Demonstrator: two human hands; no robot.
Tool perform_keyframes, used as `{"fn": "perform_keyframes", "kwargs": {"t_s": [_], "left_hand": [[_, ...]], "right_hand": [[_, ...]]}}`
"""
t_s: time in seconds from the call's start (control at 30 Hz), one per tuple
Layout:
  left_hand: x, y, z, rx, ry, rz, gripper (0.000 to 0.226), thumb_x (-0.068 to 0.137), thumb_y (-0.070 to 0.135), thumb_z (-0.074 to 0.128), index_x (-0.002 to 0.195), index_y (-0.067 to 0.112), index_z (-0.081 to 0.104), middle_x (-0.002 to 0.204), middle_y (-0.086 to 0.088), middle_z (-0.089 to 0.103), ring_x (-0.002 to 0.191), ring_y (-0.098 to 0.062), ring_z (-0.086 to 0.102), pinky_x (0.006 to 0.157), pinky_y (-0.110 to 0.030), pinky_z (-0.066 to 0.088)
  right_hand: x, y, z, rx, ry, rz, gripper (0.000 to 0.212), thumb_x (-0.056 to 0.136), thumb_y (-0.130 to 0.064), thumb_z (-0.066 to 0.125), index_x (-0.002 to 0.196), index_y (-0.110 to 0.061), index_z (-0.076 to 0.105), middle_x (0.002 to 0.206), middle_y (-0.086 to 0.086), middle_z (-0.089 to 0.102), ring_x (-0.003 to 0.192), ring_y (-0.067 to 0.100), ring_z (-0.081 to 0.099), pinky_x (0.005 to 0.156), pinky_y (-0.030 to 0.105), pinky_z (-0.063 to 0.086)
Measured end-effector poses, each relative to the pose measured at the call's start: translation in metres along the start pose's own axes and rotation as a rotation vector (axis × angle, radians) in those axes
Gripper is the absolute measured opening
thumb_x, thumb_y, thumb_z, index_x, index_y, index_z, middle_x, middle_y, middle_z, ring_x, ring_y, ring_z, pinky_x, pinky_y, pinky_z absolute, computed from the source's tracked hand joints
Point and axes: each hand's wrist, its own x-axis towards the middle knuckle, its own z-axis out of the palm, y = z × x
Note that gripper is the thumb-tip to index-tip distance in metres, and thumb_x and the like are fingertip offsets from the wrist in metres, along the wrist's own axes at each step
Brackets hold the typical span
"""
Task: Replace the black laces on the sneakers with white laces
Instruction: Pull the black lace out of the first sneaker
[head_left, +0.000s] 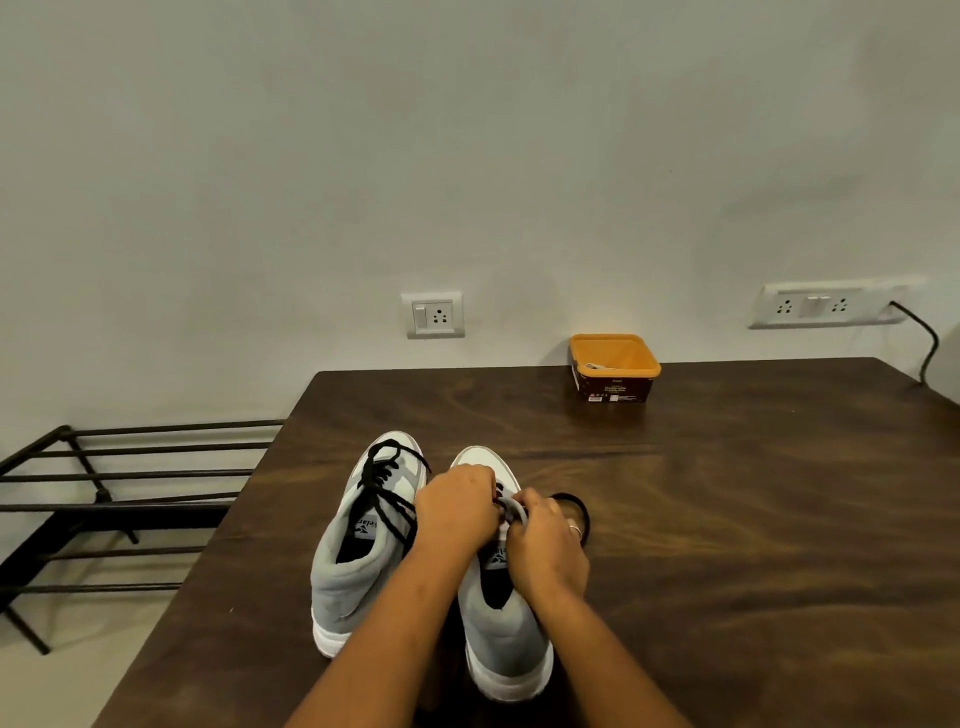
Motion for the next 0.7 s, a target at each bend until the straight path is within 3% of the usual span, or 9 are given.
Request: {"fn": "perform_keyframes", "kwargs": {"t_s": [0.1, 0.2, 0.27, 0.33, 0.4, 0.47, 0.53, 0.6, 0.7], "left_hand": [[-0.002, 0.004, 0.004, 0.087, 0.145, 0.083, 0.018, 0.091, 0.030, 0.052, 0.103, 0.024, 0.064, 0.114, 0.005, 0.055, 0.111, -0.019, 0.048, 0.080, -0.032, 0.042], [-0.008, -0.001, 0.018, -0.197, 0.216, 0.009, 0.010, 0.088, 0.034, 0.056, 0.089, 0.030, 0.065, 0.116, 0.016, 0.043, 0.117, -0.014, 0.032, 0.095, -0.036, 0.029], [-0.009, -0.005, 0.024, -0.577, 0.263, -0.082, 0.015, 0.085, 0.026, 0.062, 0.071, 0.027, 0.058, 0.107, 0.014, 0.051, 0.109, -0.015, 0.041, 0.096, -0.040, 0.033], [-0.005, -0.010, 0.016, -1.332, 0.342, -0.260, 0.028, 0.088, 0.009, 0.060, 0.065, 0.022, 0.051, 0.091, 0.001, 0.059, 0.090, -0.021, 0.053, 0.086, -0.038, 0.044], [0.003, -0.019, -0.004, -1.990, 0.430, -0.511, 0.027, 0.094, 0.000, 0.048, 0.072, 0.016, 0.048, 0.085, -0.003, 0.059, 0.077, -0.019, 0.057, 0.073, -0.030, 0.049], [0.006, -0.029, -0.021, -2.254, 0.472, -0.566, 0.025, 0.098, 0.001, 0.040, 0.077, 0.014, 0.045, 0.082, -0.003, 0.056, 0.070, -0.014, 0.057, 0.067, -0.026, 0.049], [0.005, -0.033, -0.024, -2.137, 0.342, -0.508, 0.025, 0.099, 0.003, 0.040, 0.076, 0.013, 0.045, 0.074, -0.003, 0.052, 0.056, -0.009, 0.051, 0.055, -0.020, 0.046], [-0.001, -0.030, -0.015, -1.638, 0.148, -0.368, 0.026, 0.096, 0.008, 0.049, 0.071, 0.014, 0.043, 0.064, -0.002, 0.043, 0.046, -0.008, 0.039, 0.043, -0.015, 0.035], [-0.003, -0.026, 0.001, -0.845, -0.007, -0.024, 0.016, 0.082, 0.014, 0.067, 0.077, 0.017, 0.052, 0.067, 0.002, 0.050, 0.061, -0.013, 0.050, 0.055, -0.020, 0.041]], "right_hand": [[0.000, -0.001, 0.000, 0.002, 0.004, 0.014, 0.026, 0.097, -0.025, 0.039, 0.119, -0.032, 0.051, 0.126, -0.006, 0.051, 0.118, 0.021, 0.045, 0.078, 0.033, 0.041], [0.000, -0.001, 0.001, -0.024, 0.002, 0.022, 0.024, 0.098, -0.027, 0.037, 0.118, -0.031, 0.049, 0.126, -0.005, 0.051, 0.117, 0.022, 0.045, 0.076, 0.033, 0.041], [0.001, -0.001, 0.001, -0.047, -0.004, 0.022, 0.024, 0.099, -0.025, 0.036, 0.119, -0.031, 0.048, 0.127, -0.004, 0.049, 0.119, 0.024, 0.044, 0.076, 0.033, 0.039], [0.001, -0.002, 0.001, -0.066, 0.001, 0.019, 0.025, 0.099, -0.022, 0.037, 0.120, -0.031, 0.047, 0.128, -0.004, 0.048, 0.120, 0.025, 0.043, 0.076, 0.032, 0.037], [0.001, -0.003, 0.002, -0.079, 0.002, 0.017, 0.026, 0.099, -0.021, 0.037, 0.121, -0.032, 0.046, 0.127, -0.005, 0.048, 0.119, 0.024, 0.043, 0.074, 0.032, 0.037], [0.000, -0.003, 0.003, -0.093, -0.003, 0.014, 0.026, 0.099, -0.021, 0.038, 0.120, -0.033, 0.046, 0.127, -0.006, 0.048, 0.117, 0.024, 0.044, 0.073, 0.032, 0.037], [0.001, -0.002, 0.004, -0.090, 0.005, 0.018, 0.025, 0.099, -0.021, 0.038, 0.119, -0.033, 0.046, 0.126, -0.006, 0.049, 0.116, 0.024, 0.045, 0.073, 0.033, 0.038], [0.001, -0.003, 0.004, -0.084, 0.014, 0.017, 0.024, 0.099, -0.022, 0.037, 0.118, -0.032, 0.047, 0.125, -0.005, 0.050, 0.115, 0.025, 0.045, 0.074, 0.033, 0.037], [0.001, -0.003, 0.004, -0.094, 0.003, 0.019, 0.022, 0.098, -0.024, 0.036, 0.116, -0.030, 0.046, 0.126, -0.003, 0.049, 0.117, 0.027, 0.044, 0.075, 0.034, 0.037]]}}
